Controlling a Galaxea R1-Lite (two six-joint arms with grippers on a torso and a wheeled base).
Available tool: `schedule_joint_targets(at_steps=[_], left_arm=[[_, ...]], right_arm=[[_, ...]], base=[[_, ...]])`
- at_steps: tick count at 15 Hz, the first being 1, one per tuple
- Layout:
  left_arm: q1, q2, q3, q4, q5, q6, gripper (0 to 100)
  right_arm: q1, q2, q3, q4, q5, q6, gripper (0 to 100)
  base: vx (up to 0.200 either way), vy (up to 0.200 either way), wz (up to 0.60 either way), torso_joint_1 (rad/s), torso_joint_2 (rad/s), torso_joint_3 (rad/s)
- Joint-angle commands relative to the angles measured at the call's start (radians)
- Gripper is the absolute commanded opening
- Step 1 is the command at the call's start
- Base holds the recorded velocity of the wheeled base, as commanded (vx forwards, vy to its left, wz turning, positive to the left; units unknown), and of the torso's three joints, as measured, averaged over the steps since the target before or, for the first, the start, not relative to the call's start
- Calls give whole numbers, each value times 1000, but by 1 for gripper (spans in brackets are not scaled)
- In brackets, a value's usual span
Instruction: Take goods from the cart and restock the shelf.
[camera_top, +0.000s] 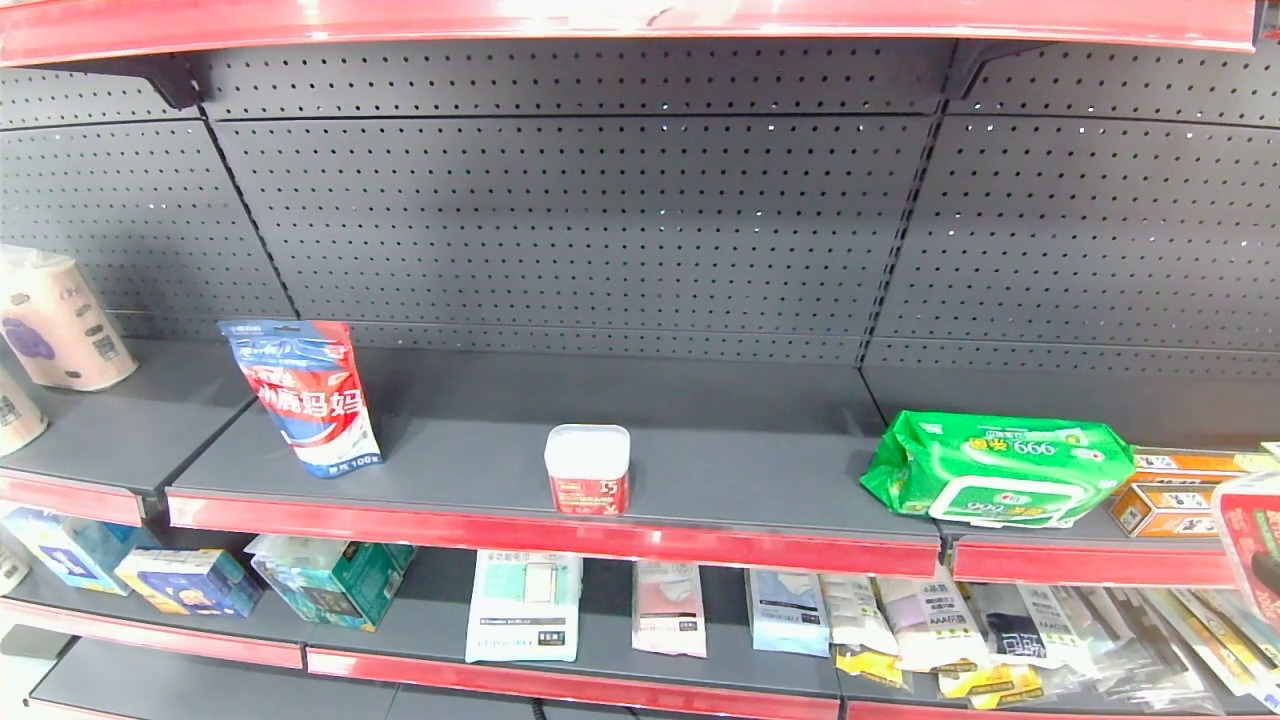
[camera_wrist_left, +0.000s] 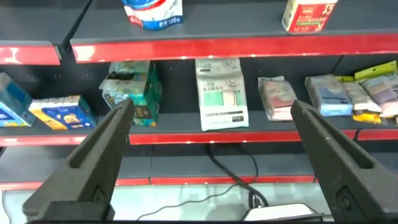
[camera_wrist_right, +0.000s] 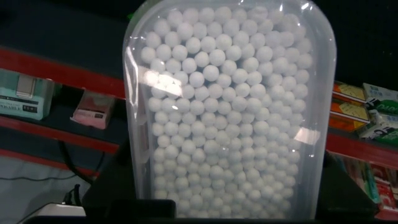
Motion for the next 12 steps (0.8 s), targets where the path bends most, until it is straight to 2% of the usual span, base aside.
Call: schedule_joint_targets(at_steps=[1,8,9,11,12], left_arm=[[0,5,12,-1,0,1,100],[0,5,55,-1,0,6,100],[0,5,70,-7,2,6,100],[0,5,110,-88,-7,3,100],[0,5,156,-183,-27,-3,100]], right_arm=[[0,-3,0,1,1,-1,0],[0,-1,-5,1,1,-5,0],[0,-3,-8,1,1,-11,0],[3,0,-26,1,4,-43,0],[12,14,-52,-1,28,-54,0]], base=[[0,0,600,2,2,7],[0,0,600,5,2,3],[0,0,0,0,0,0],[0,0,0,0,0,0],[0,0,0,0,0,0]])
